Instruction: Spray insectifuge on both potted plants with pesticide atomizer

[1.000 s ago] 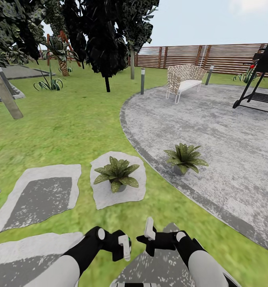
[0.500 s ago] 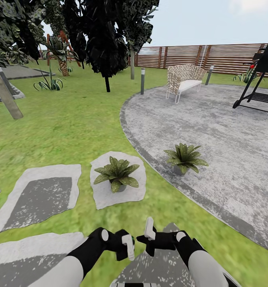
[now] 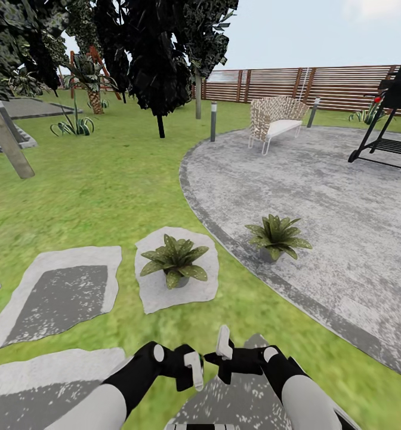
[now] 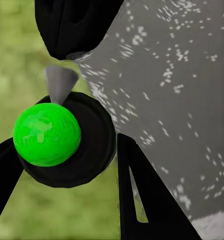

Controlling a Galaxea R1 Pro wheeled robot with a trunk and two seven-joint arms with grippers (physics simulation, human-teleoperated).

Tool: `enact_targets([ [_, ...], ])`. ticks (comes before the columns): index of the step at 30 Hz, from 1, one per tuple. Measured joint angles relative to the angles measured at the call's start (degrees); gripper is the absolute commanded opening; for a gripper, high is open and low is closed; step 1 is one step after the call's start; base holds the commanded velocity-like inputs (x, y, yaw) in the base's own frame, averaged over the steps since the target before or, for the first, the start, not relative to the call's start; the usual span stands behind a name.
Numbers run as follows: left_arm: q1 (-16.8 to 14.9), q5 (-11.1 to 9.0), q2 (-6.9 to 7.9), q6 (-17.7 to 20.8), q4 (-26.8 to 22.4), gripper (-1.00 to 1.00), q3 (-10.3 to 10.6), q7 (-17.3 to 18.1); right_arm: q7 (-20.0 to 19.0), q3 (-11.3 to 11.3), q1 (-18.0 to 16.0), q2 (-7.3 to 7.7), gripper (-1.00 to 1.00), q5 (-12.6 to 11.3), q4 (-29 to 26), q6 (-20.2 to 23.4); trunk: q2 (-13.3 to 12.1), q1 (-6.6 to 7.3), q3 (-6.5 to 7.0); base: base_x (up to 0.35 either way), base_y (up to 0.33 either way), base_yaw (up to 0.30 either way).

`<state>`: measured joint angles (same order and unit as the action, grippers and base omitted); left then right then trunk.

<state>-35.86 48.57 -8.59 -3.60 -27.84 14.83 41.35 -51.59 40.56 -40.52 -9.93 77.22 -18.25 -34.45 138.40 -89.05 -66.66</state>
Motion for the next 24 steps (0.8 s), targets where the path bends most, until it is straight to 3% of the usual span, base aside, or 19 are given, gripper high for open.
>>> enact_targets([
  [24,-0.1,-0.4,-0.63,0.0,1.1,-1.00,0.8,-0.5,0.0,0.0,0.0,0.00,-1.00,0.0,0.0,0.0,0.0,0.00,0.00,0.000,0.000,0.000],
])
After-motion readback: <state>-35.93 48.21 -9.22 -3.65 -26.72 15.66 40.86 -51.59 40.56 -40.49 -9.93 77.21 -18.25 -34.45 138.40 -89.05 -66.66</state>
